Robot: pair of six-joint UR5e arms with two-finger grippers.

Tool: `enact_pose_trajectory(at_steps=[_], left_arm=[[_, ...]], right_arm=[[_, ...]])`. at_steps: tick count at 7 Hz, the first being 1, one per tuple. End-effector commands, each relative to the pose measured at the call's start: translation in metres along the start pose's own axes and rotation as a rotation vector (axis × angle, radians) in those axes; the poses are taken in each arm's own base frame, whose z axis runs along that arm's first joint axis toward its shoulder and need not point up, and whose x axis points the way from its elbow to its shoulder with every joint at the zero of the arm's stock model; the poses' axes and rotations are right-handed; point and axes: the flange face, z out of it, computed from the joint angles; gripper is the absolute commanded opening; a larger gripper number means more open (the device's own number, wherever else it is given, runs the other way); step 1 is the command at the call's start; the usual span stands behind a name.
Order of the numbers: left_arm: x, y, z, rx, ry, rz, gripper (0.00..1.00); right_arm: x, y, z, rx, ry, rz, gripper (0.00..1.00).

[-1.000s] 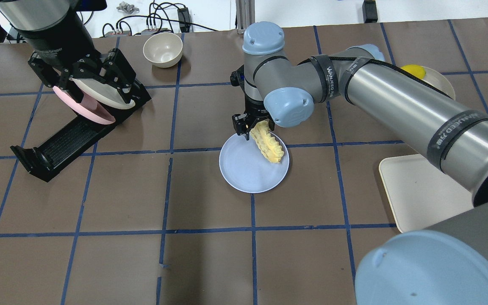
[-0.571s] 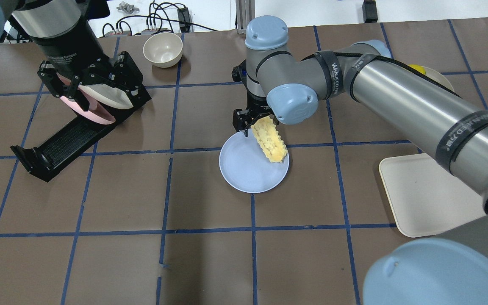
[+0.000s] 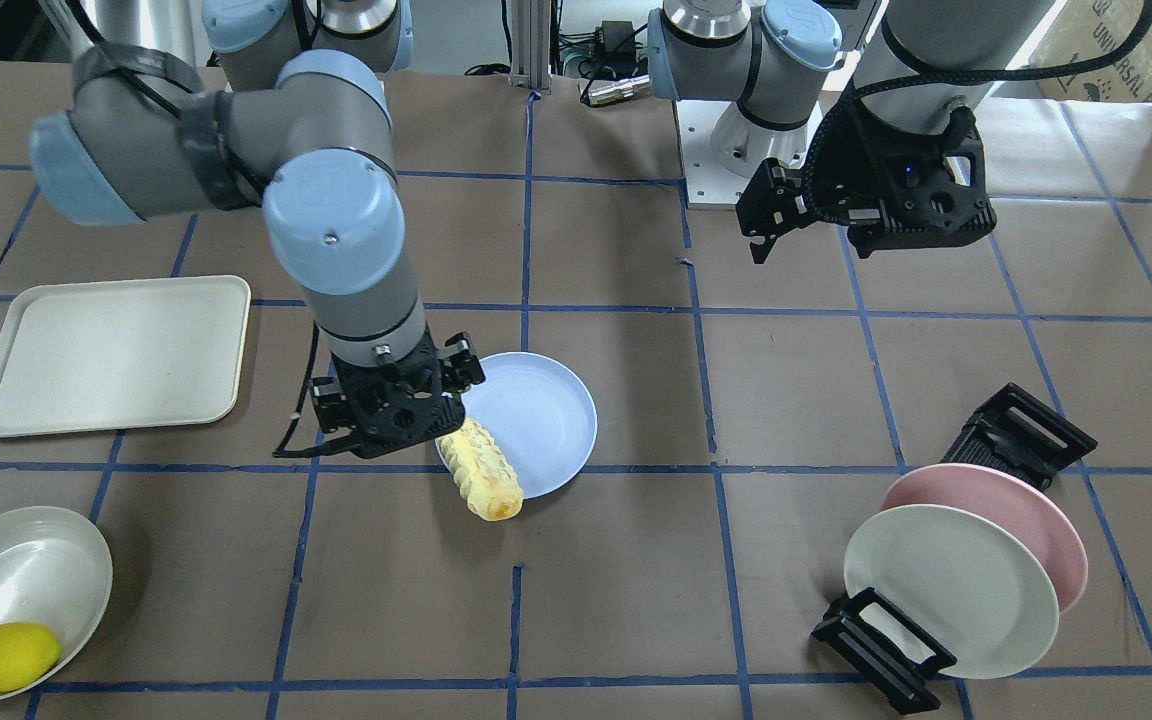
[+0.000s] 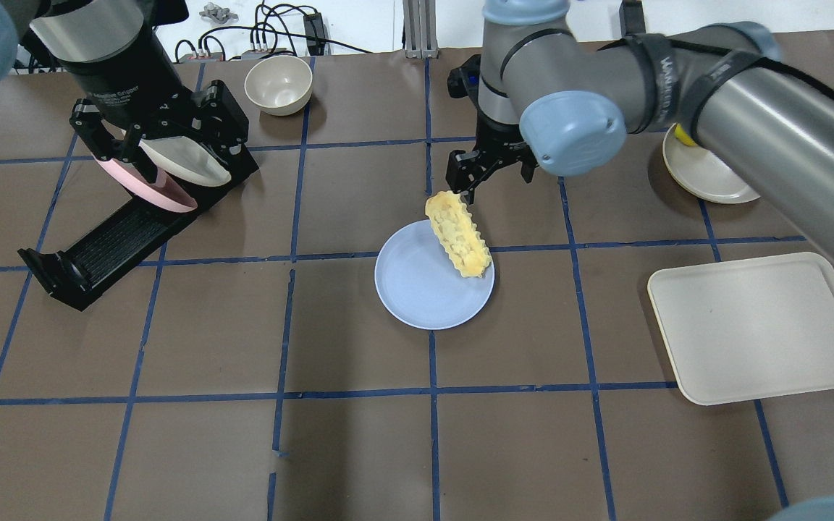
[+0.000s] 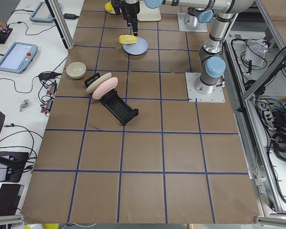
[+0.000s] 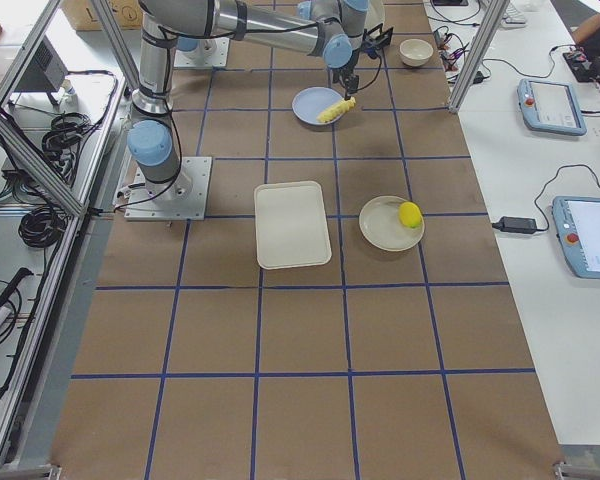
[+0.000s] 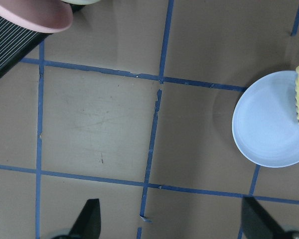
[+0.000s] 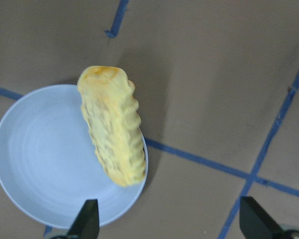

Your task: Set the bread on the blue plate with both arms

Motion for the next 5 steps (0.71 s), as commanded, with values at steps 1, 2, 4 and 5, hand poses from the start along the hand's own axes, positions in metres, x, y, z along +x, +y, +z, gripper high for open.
enact_pose_trajectory(at_steps=[1,2,4,5], left_arm=[[-0.006,0.005,-0.001,0.004,-0.002,0.089,1.00],[-0.007,0.006,-0.005,0.010,-0.003,0.109,1.00],[-0.006,0.000,-0.010,0.017,0.003,0.107,1.00],[-0.006,-0.005,-0.007,0.016,-0.005,0.106,1.00]], right_arm=[[0.076,0.064,-0.077,-0.040,-0.017,0.084,1.00],[0.104,0.093,-0.106,-0.028,-0.017,0.090,1.00],[0.101,0.116,-0.118,-0.027,-0.032,0.104,1.00],[0.093,0.131,-0.113,-0.030,-0.037,0.103,1.00]])
